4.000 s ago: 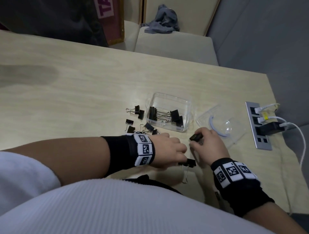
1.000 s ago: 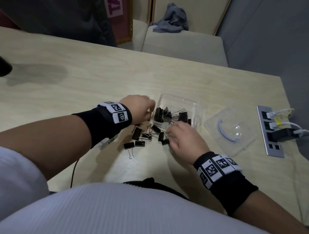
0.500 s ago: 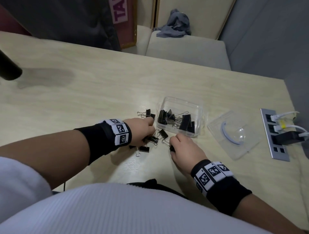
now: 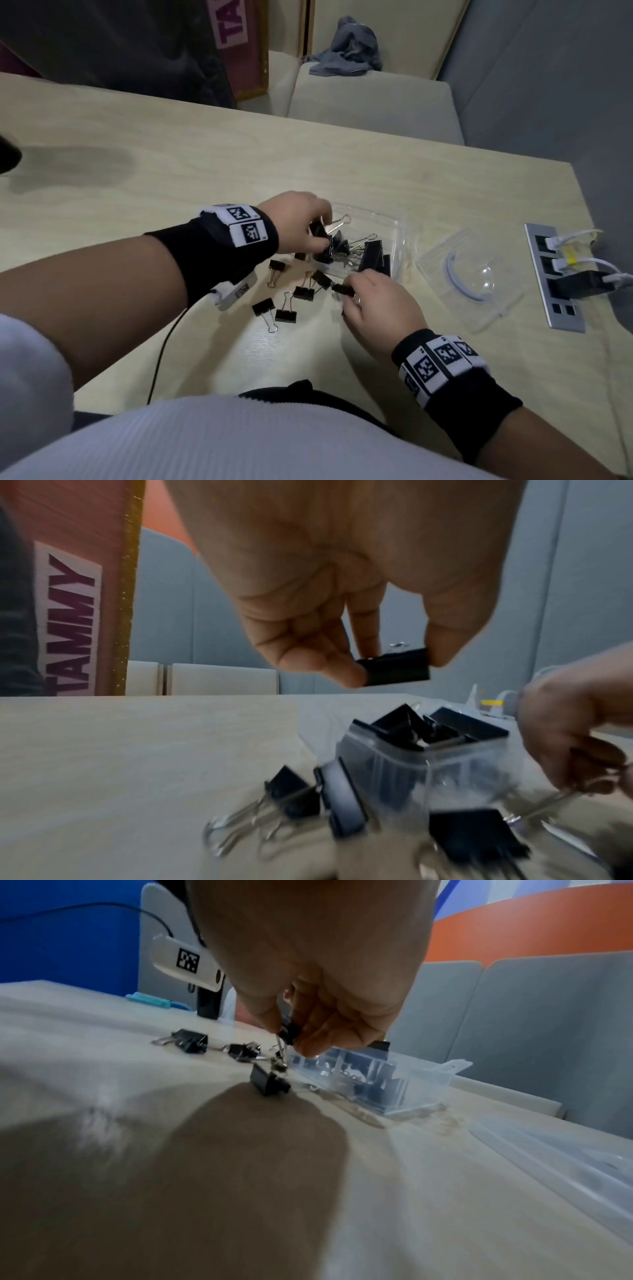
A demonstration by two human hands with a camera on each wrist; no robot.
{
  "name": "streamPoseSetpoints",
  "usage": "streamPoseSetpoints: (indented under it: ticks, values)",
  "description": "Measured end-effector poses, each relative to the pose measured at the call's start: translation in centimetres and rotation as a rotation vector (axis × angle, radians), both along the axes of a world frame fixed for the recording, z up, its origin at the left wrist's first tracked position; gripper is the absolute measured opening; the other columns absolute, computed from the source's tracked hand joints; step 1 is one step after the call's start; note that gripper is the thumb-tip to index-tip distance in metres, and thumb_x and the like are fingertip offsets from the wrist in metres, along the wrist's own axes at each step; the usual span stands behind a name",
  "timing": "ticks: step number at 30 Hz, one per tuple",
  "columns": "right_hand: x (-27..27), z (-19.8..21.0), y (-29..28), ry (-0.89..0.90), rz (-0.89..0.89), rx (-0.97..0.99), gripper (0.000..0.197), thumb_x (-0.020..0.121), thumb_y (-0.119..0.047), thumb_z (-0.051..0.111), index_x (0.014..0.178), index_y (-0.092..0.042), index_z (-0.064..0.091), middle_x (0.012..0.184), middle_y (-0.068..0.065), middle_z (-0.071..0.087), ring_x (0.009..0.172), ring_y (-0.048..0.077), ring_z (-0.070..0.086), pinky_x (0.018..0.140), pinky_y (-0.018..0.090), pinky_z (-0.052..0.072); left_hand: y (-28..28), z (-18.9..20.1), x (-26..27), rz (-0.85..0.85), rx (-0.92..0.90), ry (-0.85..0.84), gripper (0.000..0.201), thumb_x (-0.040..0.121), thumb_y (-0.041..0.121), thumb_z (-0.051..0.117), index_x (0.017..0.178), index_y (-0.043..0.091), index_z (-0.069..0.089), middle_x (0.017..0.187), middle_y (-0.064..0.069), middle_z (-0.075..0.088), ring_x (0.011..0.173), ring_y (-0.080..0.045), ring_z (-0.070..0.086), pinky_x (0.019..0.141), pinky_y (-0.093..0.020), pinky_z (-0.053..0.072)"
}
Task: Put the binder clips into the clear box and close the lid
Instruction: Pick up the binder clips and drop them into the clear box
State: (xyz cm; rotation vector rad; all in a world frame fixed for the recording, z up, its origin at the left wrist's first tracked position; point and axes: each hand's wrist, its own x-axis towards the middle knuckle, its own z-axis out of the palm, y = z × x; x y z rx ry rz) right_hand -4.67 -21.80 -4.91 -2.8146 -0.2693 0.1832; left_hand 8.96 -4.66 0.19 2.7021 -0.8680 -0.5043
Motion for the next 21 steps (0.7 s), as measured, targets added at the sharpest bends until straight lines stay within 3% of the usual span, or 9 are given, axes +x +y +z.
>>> streamPoseSetpoints:
  ticks: [4,7,10,13,16,18,21]
  values:
    - [2.1,2.2,-0.4,-0.018,-0.272,0.233,0.019,0.090,-0.032,0.053,0.105,-0.025,0.062,0.092,-0.010,0.057,0.080,0.010,0.052,0.068,0.027,0.042,-2.7,-0.4,1.9,0.082,-0.045,-0.053,0.044,0.085,0.037,0.067,0.124,0.020,0.059,0.117,-0.008,0.060,0.109,-0.027,0.058,0.091,-0.032,0.044]
    - [4.4,3.3,-1.2,-0.081,-0.495,0.408,0.016,0.089,-0.033,0.056,0.102,-0.026,0.063,0.088,-0.009,0.062,0.078,0.011,0.059,0.074,0.034,0.052,-3.8,-0.9,2.8,0.109,-0.055,-0.030,0.051,0.085,0.035,0.067,0.133,0.020,0.054,0.126,-0.008,0.059,0.112,-0.024,0.060,0.097,-0.034,0.046]
    - [6.2,3.8,-2.1,-0.013,-0.590,0.468,0.037,0.092,-0.035,0.056,0.126,-0.021,0.056,0.104,-0.009,0.063,0.087,0.010,0.060,0.083,0.030,0.051,-3.7,-1.2,2.7,0.126,-0.081,-0.012,0.047,0.089,0.027,0.063,0.134,0.020,0.051,0.127,-0.005,0.057,0.108,-0.020,0.063,0.095,-0.036,0.049]
    - [6.7,3.7,-2.5,0.061,-0.528,0.358,0.042,0.092,-0.032,0.055,0.132,-0.021,0.052,0.116,-0.007,0.062,0.095,0.012,0.060,0.087,0.029,0.047,-2.4,-1.2,2.0,0.120,-0.060,-0.018,0.034,0.090,0.024,0.059,0.125,0.023,0.056,0.118,-0.001,0.056,0.100,-0.018,0.062,0.088,-0.035,0.052]
    - [5.7,3.4,-2.0,0.085,-0.417,0.311,0.024,0.090,-0.027,0.056,0.114,-0.023,0.061,0.102,-0.007,0.064,0.087,0.009,0.060,0.080,0.025,0.047,-0.6,-1.3,0.7,0.085,0.049,-0.012,0.020,0.091,0.027,0.053,0.110,0.023,0.060,0.105,0.001,0.061,0.093,-0.019,0.060,0.082,-0.034,0.052]
    - [4.4,3.2,-1.4,0.206,-0.311,0.291,0.014,0.090,-0.027,0.057,0.102,-0.025,0.063,0.092,-0.010,0.064,0.084,0.007,0.061,0.077,0.025,0.050,0.4,-1.7,-0.5,0.032,0.148,0.023,0.017,0.091,0.028,0.051,0.105,0.024,0.061,0.102,0.002,0.064,0.089,-0.017,0.059,0.075,-0.031,0.050]
    - [2.3,2.3,-0.5,0.373,-0.146,0.017,0.020,0.089,-0.034,0.055,0.106,-0.026,0.063,0.103,-0.006,0.062,0.091,0.015,0.061,0.080,0.032,0.052,1.3,-2.7,-2.8,-0.152,0.276,0.077,0.017,0.089,0.032,0.054,0.104,0.026,0.061,0.104,0.004,0.061,0.087,-0.016,0.057,0.068,-0.028,0.044]
